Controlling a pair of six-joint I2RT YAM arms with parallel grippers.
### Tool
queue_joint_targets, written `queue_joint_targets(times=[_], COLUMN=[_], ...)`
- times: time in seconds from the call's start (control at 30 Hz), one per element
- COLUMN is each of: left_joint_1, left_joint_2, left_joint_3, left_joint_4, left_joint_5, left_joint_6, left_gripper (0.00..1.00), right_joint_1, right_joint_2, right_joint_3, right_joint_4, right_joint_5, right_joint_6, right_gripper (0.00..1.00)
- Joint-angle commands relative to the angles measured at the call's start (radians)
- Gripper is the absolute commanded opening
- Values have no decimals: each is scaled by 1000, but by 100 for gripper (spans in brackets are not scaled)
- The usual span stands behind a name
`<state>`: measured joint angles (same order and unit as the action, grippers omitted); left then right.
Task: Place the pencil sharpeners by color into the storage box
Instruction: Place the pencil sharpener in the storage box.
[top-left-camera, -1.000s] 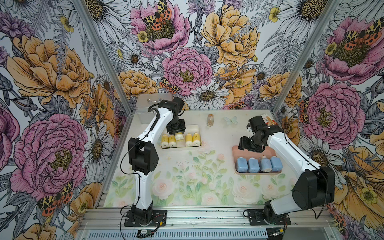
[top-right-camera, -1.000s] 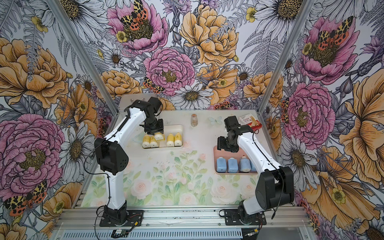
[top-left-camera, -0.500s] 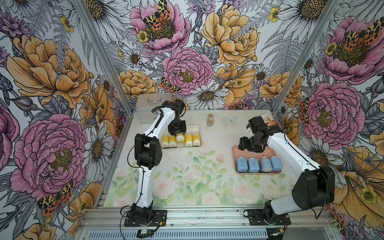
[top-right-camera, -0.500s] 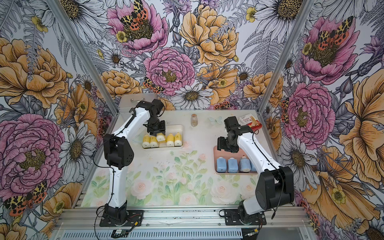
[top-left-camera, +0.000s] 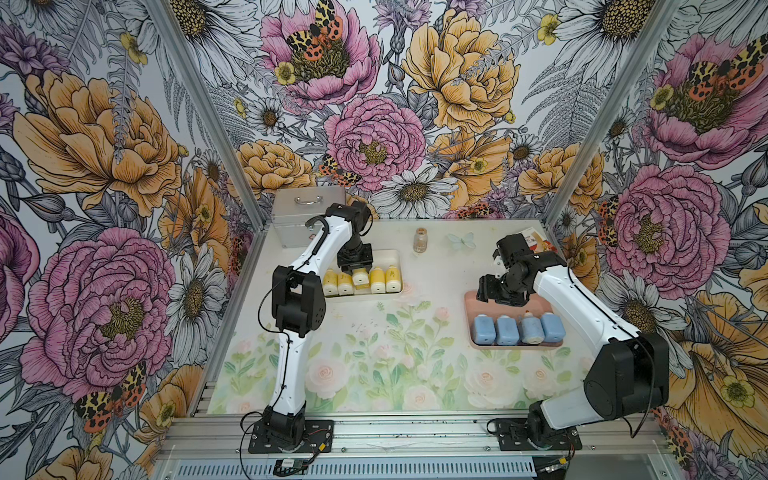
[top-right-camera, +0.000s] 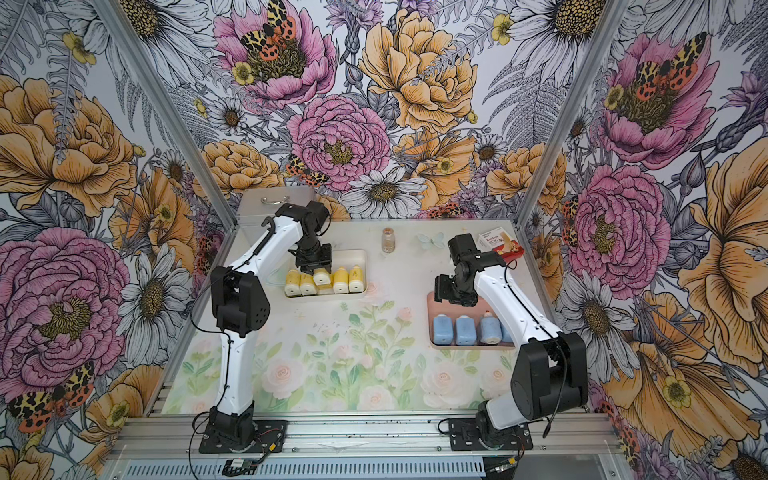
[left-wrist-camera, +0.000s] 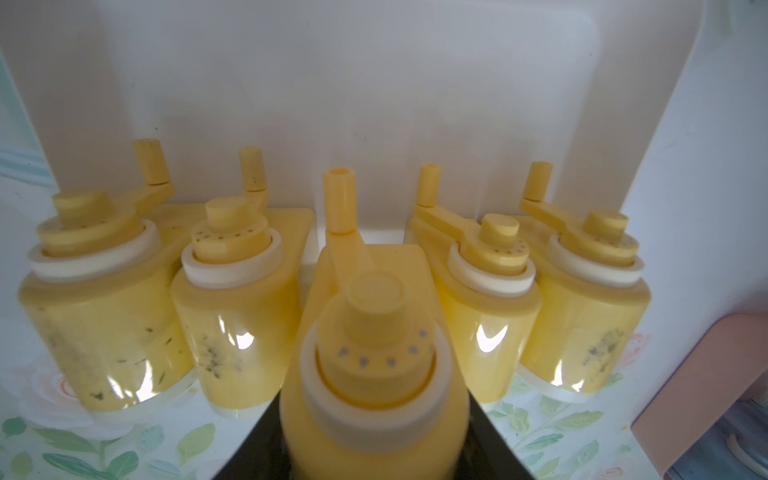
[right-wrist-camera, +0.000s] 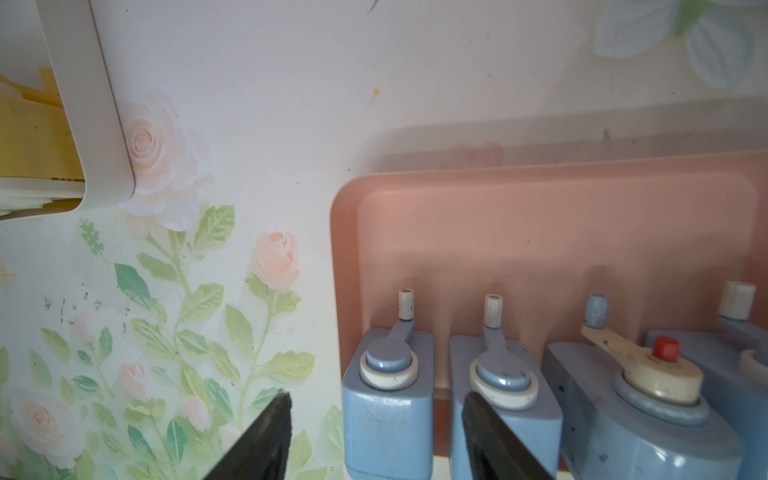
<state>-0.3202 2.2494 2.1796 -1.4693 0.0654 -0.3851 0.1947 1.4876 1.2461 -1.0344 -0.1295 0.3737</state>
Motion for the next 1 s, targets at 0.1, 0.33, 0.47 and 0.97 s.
queue_joint_targets(times=[0.1,0.33,0.47,0.97], left_joint_1=[9,7,8,-3], left_joint_2=[39,60,73,101], left_joint_3=[16,19,17,20], left_joint_4=[1,1,1,1], left_joint_5=[10,11,13,9], left_joint_6=[31,36,38,46], left_gripper=[45,44,45,44], right_joint_1=[0,0,0,-1], right_joint_2=[-16,-13,-11,1], right_joint_3=[-6,-7,-7,-6], right_joint_4=[22,22,23,31], right_joint_5=[-10,-9,-9,-14], right_joint_6=[6,6,6,4], right_gripper=[67,67,67,67])
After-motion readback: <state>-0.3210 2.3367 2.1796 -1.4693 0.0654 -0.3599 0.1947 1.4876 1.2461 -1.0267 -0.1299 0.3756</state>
